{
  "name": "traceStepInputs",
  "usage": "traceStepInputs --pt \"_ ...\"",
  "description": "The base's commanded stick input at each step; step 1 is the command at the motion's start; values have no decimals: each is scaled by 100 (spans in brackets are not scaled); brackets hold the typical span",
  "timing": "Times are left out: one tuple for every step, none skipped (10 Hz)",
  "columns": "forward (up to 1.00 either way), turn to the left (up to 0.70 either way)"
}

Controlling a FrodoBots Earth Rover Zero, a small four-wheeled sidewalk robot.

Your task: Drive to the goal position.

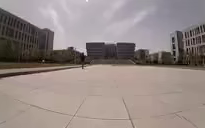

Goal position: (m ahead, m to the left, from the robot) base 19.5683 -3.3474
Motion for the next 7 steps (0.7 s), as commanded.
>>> traceStepInputs --pt "100 -36" --pt "100 -36" --pt "100 -36" --pt "100 -26" --pt "100 0" --pt "100 0" --pt "100 0"
